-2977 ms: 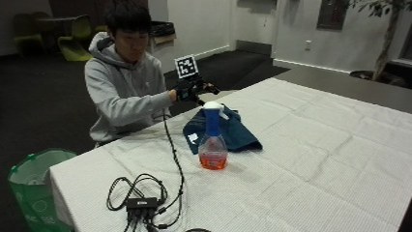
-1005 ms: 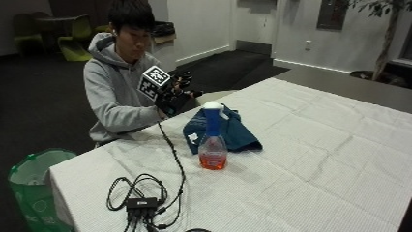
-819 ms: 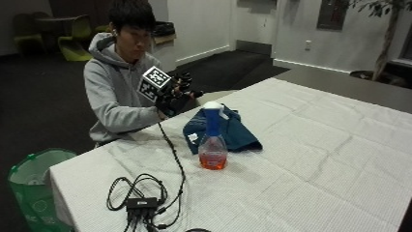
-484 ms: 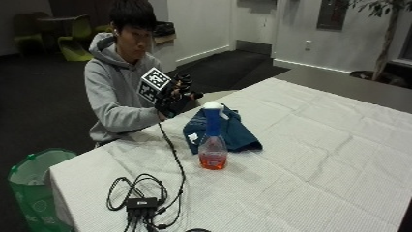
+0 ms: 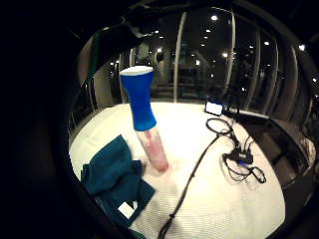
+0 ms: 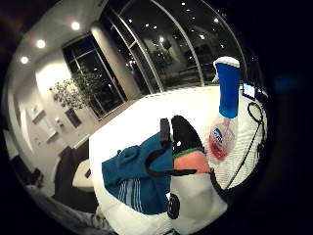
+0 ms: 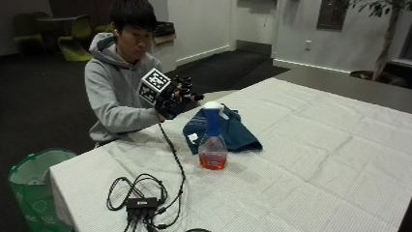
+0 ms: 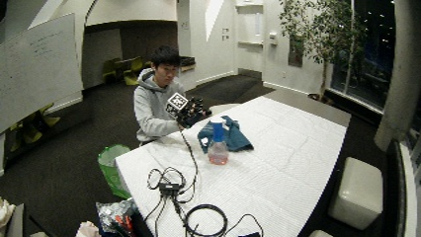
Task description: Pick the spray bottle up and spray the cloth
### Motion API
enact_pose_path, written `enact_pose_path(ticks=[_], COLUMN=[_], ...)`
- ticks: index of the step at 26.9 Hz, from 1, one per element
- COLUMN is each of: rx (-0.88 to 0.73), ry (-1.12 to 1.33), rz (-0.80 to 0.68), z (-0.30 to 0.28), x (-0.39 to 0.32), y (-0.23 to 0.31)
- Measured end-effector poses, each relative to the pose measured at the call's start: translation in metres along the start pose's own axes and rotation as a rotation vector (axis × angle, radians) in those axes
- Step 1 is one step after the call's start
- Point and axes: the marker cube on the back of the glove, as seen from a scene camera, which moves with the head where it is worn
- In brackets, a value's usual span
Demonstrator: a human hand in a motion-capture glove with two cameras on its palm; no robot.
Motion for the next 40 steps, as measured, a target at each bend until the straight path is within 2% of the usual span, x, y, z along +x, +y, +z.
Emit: enact_pose_path(ticks=[19, 40], rx=[-0.044, -0.128], ry=[-0.001, -0.191], rz=[0.057, 0.344], z=[0.019, 0.059], x=[0.027, 0.062], y=[-0.015, -0.017])
